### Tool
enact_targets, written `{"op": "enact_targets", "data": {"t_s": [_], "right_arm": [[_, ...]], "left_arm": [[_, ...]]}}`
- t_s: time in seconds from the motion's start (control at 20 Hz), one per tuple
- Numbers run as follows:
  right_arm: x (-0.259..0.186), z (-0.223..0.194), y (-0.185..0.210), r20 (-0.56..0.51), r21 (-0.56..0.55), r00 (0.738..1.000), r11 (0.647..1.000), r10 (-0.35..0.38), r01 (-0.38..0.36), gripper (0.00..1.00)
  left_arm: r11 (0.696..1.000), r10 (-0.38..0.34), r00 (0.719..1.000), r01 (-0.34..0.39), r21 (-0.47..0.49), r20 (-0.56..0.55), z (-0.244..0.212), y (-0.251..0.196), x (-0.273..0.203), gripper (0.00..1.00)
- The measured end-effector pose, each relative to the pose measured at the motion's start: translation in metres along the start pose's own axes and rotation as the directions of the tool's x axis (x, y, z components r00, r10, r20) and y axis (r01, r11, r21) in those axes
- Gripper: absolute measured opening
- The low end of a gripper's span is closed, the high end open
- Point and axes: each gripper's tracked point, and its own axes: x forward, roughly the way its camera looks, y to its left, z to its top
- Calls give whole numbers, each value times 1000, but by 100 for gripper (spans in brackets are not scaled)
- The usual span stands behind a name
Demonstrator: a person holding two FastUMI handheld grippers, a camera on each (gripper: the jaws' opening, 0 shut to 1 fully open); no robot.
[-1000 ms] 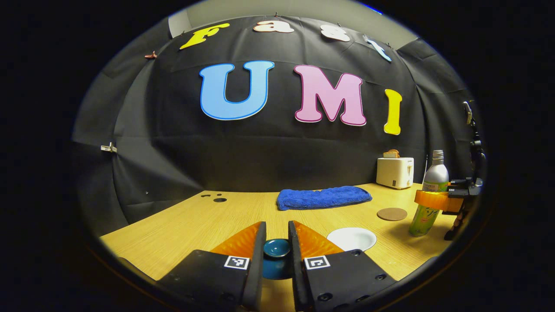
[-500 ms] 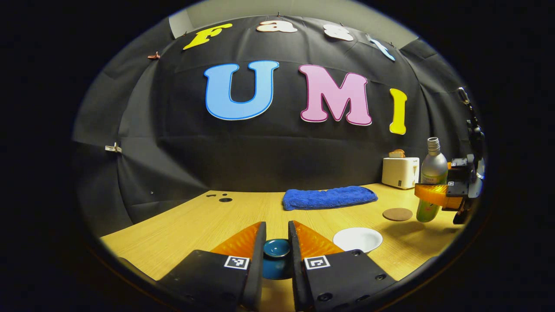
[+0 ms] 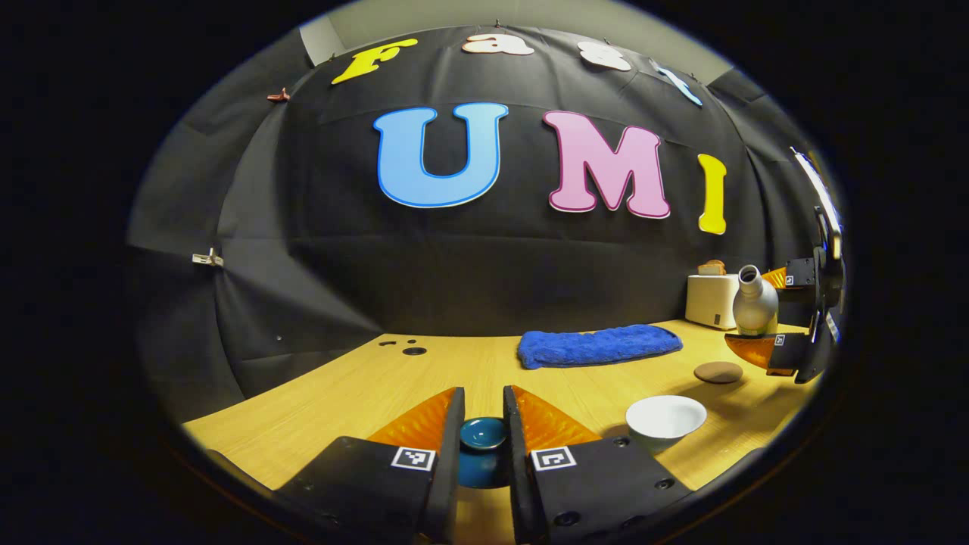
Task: Open the teacup lid with one hand, grasp the water bottle and pour water into the teacup with the other hand; after pouring, place the water bottle on the coaster and then close the teacup lid.
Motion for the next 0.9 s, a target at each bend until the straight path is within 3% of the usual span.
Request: {"op": "enact_targets", "data": {"t_s": [0.2,0.5,0.9], "right_arm": [[10,19,23,60,-168,998,985,36,-26,75],[18,26,50,92,-356,993,933,80,-42,75],[25,23,58,113,-496,989,868,93,-25,75]], "left_arm": [[1000,24,1000,-24,-1,-1,-1,11,-1,32],[1000,10,1000,-10,-2,-2,-1,9,-1,34],[1000,5,1000,-5,-2,-1,0,8,-2,32]]}}
